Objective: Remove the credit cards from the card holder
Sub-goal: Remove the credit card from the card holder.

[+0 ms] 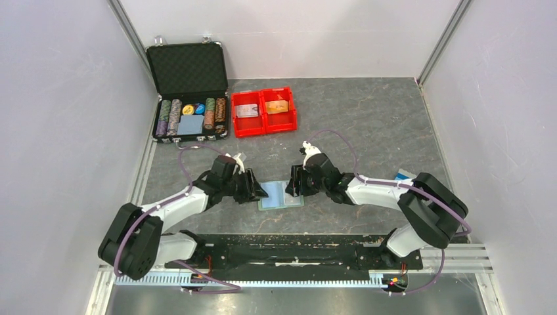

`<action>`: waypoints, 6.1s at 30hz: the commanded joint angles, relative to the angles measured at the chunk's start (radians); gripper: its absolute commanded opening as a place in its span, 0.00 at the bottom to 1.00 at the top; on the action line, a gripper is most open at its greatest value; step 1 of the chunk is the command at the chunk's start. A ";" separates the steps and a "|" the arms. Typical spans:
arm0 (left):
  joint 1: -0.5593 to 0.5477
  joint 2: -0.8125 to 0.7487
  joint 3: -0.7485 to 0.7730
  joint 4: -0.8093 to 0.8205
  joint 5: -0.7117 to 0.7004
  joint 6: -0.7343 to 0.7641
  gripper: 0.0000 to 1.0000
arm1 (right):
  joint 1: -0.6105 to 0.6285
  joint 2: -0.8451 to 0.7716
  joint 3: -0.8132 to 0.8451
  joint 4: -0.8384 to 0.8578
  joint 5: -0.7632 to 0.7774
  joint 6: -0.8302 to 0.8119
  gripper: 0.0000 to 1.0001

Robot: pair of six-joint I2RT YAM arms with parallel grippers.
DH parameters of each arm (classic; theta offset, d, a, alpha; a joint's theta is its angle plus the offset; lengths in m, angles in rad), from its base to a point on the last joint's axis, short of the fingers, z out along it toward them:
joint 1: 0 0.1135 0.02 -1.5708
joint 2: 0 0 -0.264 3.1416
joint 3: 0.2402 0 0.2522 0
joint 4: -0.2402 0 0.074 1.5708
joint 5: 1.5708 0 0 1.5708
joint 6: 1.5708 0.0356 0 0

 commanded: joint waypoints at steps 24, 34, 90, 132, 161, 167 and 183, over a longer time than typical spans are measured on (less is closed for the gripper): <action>-0.002 0.145 -0.029 0.295 0.102 -0.102 0.46 | 0.002 0.031 -0.066 0.074 -0.019 0.034 0.42; -0.004 0.085 0.001 0.219 0.061 -0.096 0.50 | 0.002 -0.001 -0.066 0.074 -0.032 0.045 0.42; -0.042 0.265 0.050 0.280 0.100 -0.080 0.39 | -0.022 0.004 -0.057 0.007 0.037 -0.001 0.33; -0.080 0.305 0.039 0.407 0.148 -0.126 0.31 | -0.022 0.054 -0.128 0.188 -0.115 0.065 0.18; -0.089 0.305 0.056 0.338 0.103 -0.071 0.35 | -0.022 0.052 -0.134 0.191 -0.116 0.062 0.16; -0.090 0.326 0.035 0.410 0.136 -0.109 0.28 | -0.022 0.057 -0.135 0.204 -0.128 0.066 0.15; -0.088 0.303 0.007 0.469 0.160 -0.191 0.02 | -0.051 0.062 -0.160 0.156 -0.080 0.058 0.13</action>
